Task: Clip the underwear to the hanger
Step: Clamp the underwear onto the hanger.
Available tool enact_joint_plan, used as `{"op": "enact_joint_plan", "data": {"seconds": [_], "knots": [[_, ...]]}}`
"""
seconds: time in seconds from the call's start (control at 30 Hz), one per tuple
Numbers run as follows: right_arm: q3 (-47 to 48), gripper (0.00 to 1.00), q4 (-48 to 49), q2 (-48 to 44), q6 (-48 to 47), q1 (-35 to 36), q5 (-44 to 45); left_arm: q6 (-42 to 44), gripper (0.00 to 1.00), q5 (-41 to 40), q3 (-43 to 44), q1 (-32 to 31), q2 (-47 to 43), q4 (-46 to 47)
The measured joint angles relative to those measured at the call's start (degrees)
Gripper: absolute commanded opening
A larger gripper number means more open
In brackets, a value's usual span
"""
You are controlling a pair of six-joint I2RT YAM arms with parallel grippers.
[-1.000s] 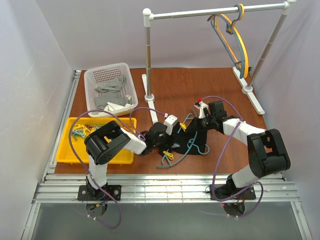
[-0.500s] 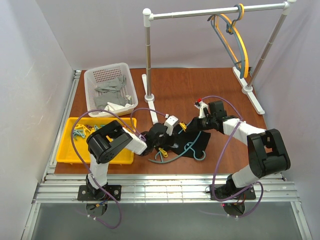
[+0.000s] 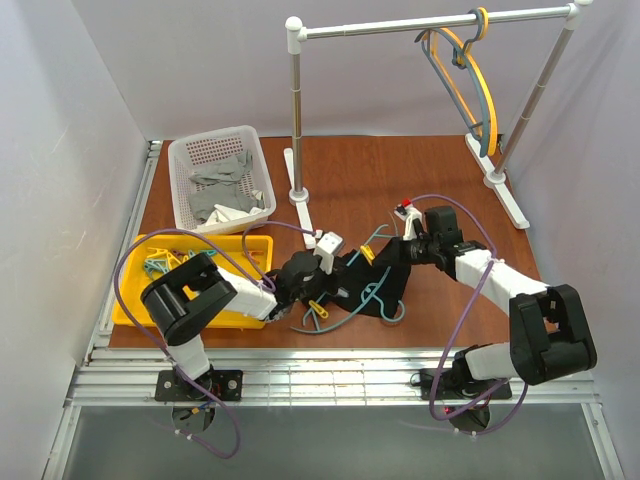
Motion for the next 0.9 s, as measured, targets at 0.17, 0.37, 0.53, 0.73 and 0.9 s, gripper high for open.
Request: {"op": "enact_joint_plan", "data": {"seconds": [0.17, 0.37, 0.53, 0.73, 0.9], "knots": [[-4.79, 0.01, 1.33, -0.85, 2.43, 0.31, -1.73, -0.74, 0.0, -1.18, -0.68, -0.24, -1.92, 0.98], [-6.16, 0.01, 3.21, -1.84, 3.78, 0.39, -3.3, -1.25, 0.0, -1.64, -2.91, -0.35, -4.04, 2.19], [-6.25, 0.01, 8.48, -1.86, 5.9, 0.39, -6.51, -1.38, 0.0, -1.7, -3.08, -0.35, -4.66, 2.19], [-6.25, 0.01, 10.93, -1.88, 6.54, 0.39, -7.69, -1.46, 0.0, -1.73, -4.46, -0.46, -5.97, 2.64], [-6.23, 0.01, 11.28, -1.49, 6.56, 0.39, -7.65, -1.64, 0.0, -1.77, -5.53, -0.59, -6.86, 3.43]]}}
